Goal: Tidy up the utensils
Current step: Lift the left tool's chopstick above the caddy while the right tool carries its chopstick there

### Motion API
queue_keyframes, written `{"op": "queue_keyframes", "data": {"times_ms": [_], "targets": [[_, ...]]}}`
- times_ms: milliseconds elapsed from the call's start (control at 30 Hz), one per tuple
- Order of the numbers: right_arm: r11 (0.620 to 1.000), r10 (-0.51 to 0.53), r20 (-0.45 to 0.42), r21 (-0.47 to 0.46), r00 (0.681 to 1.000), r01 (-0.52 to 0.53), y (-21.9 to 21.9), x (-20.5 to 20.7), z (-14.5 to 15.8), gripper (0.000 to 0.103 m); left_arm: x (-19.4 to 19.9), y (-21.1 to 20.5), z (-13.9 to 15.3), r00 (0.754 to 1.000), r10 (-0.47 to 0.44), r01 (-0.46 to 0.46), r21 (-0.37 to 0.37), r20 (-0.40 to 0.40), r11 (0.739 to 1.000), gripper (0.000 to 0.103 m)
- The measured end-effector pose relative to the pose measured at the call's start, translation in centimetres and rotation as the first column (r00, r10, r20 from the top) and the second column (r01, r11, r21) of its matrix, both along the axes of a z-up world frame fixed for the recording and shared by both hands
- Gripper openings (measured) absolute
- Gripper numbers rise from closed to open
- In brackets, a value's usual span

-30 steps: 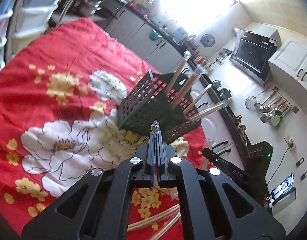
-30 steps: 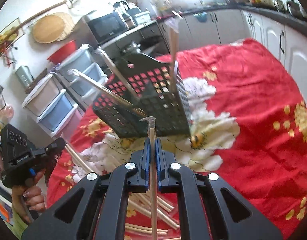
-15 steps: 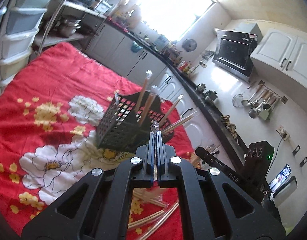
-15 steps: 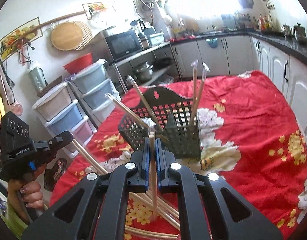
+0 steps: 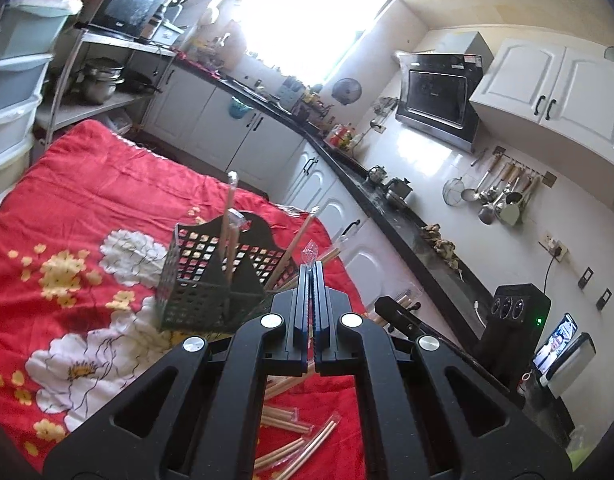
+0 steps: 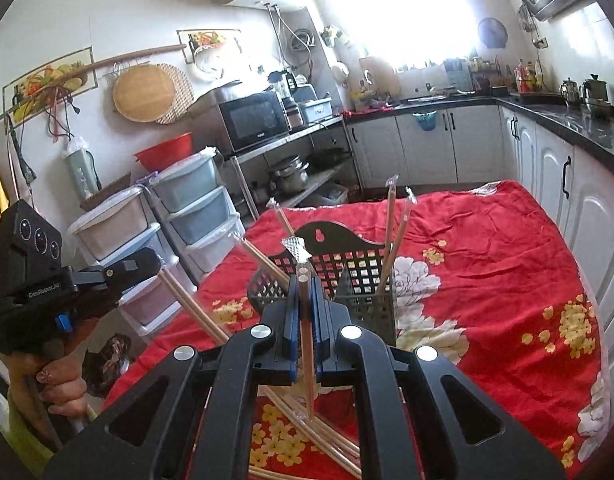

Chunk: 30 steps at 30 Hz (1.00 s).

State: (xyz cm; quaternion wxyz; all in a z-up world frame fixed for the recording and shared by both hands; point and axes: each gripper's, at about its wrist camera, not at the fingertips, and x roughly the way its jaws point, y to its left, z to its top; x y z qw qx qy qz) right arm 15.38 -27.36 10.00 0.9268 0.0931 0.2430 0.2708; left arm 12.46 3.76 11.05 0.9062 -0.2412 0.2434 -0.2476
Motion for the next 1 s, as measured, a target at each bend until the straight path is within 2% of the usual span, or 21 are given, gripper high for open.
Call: {"op": "queue_keyframes", "data": {"times_ms": [533,1000], "targets": [[0.998,-0.048,0.078,0.032,0.996,0.045,-1.2,-0.2,3.0,0.006,1.7,-3.8,3.5,0.993,-0.078,0.075,0.043,0.084,0.996,0.000],[0.996,-0.076,0.168,0.053,0.983,0.068,-1.2,0.6,6.0,0.006,3.4,-4.5,7.5,0.983,-0.051,0.040,0.066,0.177,0.997,0.000]]}}
